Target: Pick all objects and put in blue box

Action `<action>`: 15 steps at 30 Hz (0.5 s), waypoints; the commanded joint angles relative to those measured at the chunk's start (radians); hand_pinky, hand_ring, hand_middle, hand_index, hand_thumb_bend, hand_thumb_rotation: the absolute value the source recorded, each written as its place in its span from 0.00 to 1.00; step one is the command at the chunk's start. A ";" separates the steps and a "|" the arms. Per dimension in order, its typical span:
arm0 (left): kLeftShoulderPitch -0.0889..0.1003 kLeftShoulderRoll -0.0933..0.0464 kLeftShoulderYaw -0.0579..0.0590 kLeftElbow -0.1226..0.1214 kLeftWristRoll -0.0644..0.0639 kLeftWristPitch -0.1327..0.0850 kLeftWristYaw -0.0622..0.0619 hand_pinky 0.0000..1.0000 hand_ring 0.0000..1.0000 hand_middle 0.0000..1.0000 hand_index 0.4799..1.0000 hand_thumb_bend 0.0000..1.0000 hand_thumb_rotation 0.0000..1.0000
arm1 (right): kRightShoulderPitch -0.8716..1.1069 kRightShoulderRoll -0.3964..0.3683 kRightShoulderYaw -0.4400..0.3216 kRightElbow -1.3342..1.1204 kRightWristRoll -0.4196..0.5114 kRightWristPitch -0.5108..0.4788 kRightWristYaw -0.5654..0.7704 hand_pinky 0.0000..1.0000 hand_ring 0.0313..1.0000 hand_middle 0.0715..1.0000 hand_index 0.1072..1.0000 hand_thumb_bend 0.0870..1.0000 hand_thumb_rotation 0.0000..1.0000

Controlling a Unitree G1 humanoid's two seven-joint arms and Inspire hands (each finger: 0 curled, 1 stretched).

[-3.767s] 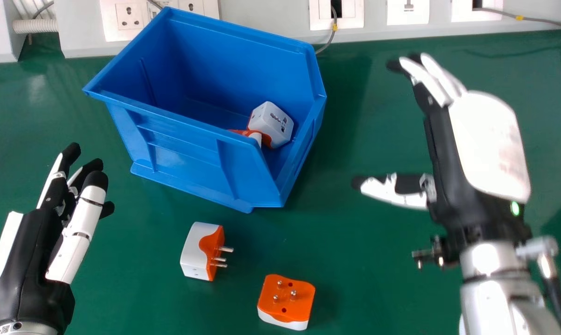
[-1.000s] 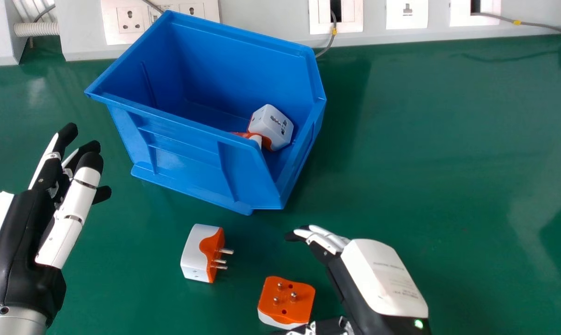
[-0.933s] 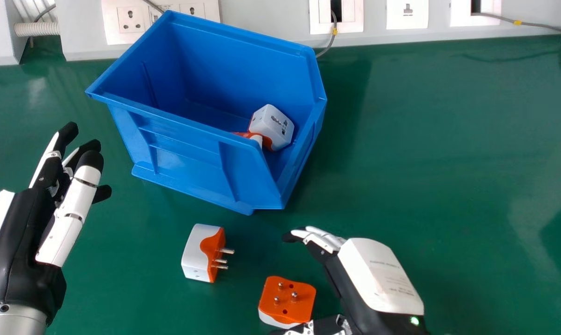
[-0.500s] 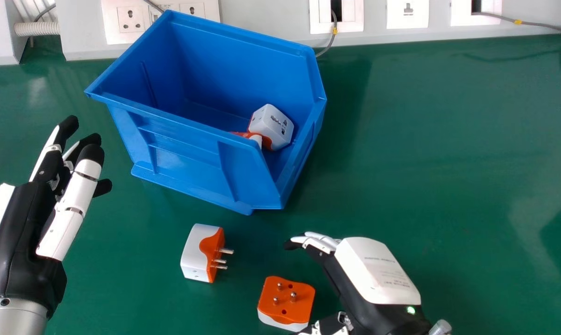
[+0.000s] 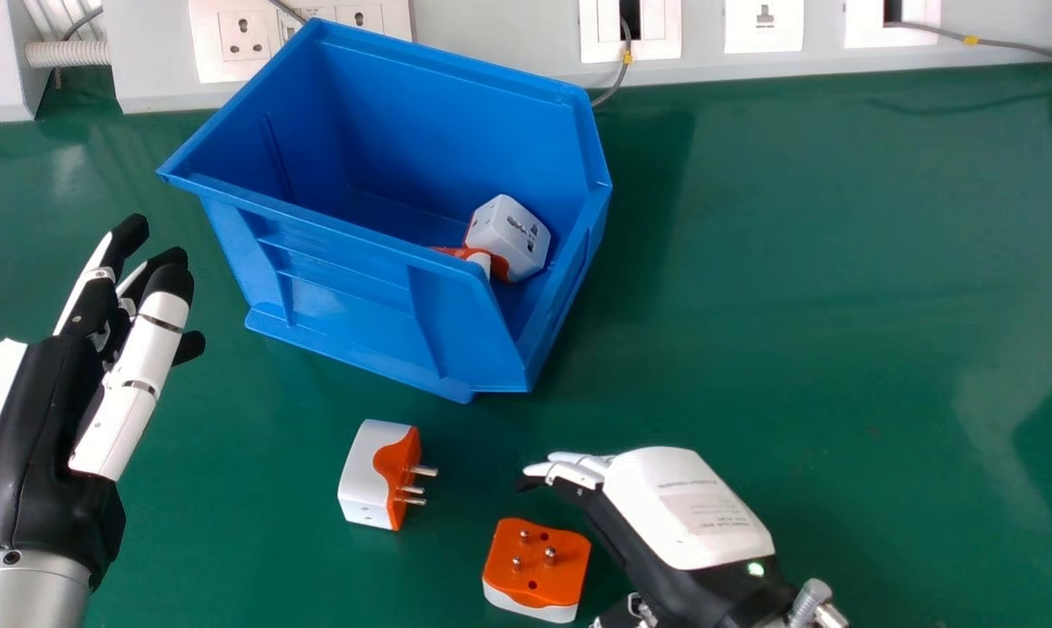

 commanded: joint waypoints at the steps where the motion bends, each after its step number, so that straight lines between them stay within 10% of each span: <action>1: -0.008 0.012 0.002 -0.031 0.008 -0.004 0.003 0.82 0.90 0.91 0.91 0.42 0.76 | -0.015 -0.005 0.005 -0.003 -0.010 -0.021 -0.004 0.70 0.82 0.83 0.77 0.58 0.08; 15: -0.017 0.008 -0.001 -0.050 0.012 0.022 0.006 0.81 0.90 0.91 0.90 0.41 0.76 | -0.059 -0.009 0.004 0.031 0.007 -0.068 -0.008 0.68 0.79 0.81 0.74 0.60 0.07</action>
